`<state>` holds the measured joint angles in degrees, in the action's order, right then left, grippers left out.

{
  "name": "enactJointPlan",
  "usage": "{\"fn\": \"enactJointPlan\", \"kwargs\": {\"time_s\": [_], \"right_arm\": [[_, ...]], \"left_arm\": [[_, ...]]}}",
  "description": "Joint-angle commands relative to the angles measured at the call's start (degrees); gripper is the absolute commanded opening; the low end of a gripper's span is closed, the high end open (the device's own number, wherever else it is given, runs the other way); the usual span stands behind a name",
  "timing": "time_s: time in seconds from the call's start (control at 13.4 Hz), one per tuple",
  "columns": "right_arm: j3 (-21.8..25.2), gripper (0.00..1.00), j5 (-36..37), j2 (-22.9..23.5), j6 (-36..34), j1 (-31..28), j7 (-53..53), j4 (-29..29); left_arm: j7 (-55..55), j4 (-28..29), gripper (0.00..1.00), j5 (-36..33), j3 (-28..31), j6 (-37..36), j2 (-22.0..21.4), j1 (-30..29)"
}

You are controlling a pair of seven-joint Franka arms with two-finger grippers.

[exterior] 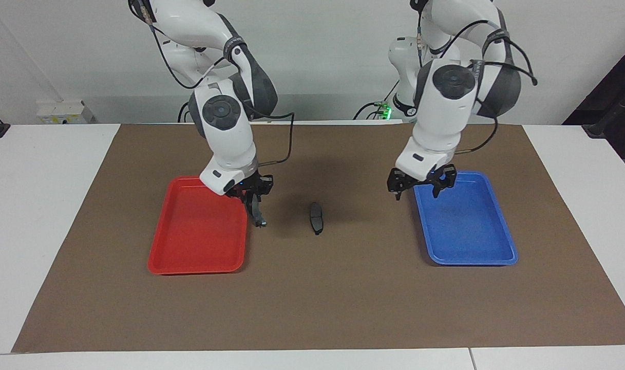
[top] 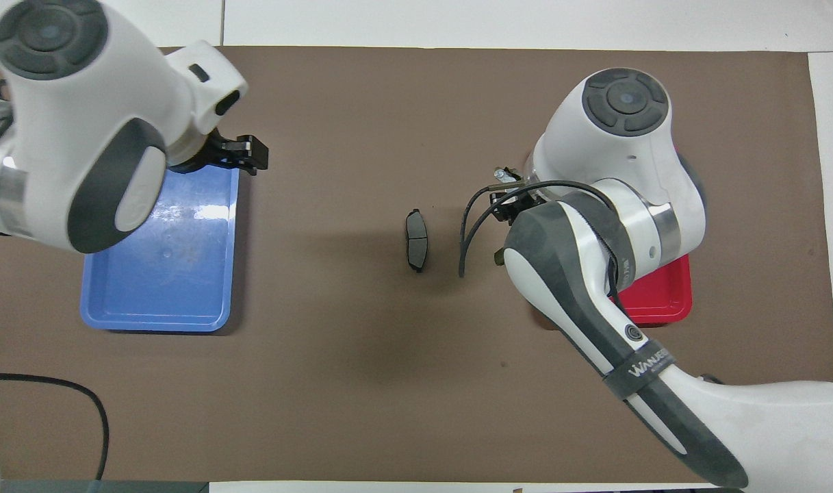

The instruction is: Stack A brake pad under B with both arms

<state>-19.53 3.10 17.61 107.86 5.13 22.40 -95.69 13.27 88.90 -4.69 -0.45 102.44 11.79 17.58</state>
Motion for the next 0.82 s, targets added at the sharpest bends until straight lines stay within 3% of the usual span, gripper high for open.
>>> {"fn": "enactJointPlan", "kwargs": {"time_s": [0.0,0.15,0.37,0.74], "right_arm": [[-3.75,0.0,1.64,4.62,1.73,1.01,7.11,3.84],[-4.81,0.0,1.82,6.8,3.32,1.72,8.62,4.28],[-6.66,0.0,3.66,11.47,10.61,4.0,14.42,4.28],[-6.84,0.0,5.69,13.68,11.67,5.24,14.95,3.67]], "left_arm": [[-10.41,6.62,1.0,3.96,3.95,0.21,-7.64,-3.24],[-15.45,8.21,1.0,5.65,6.94,0.39,-10.28,-4.83],[-16.52,10.06,1.0,5.65,7.04,1.0,-12.22,-6.94],[-16.0,10.06,1.0,5.65,6.96,0.83,-12.32,-6.77]]}}
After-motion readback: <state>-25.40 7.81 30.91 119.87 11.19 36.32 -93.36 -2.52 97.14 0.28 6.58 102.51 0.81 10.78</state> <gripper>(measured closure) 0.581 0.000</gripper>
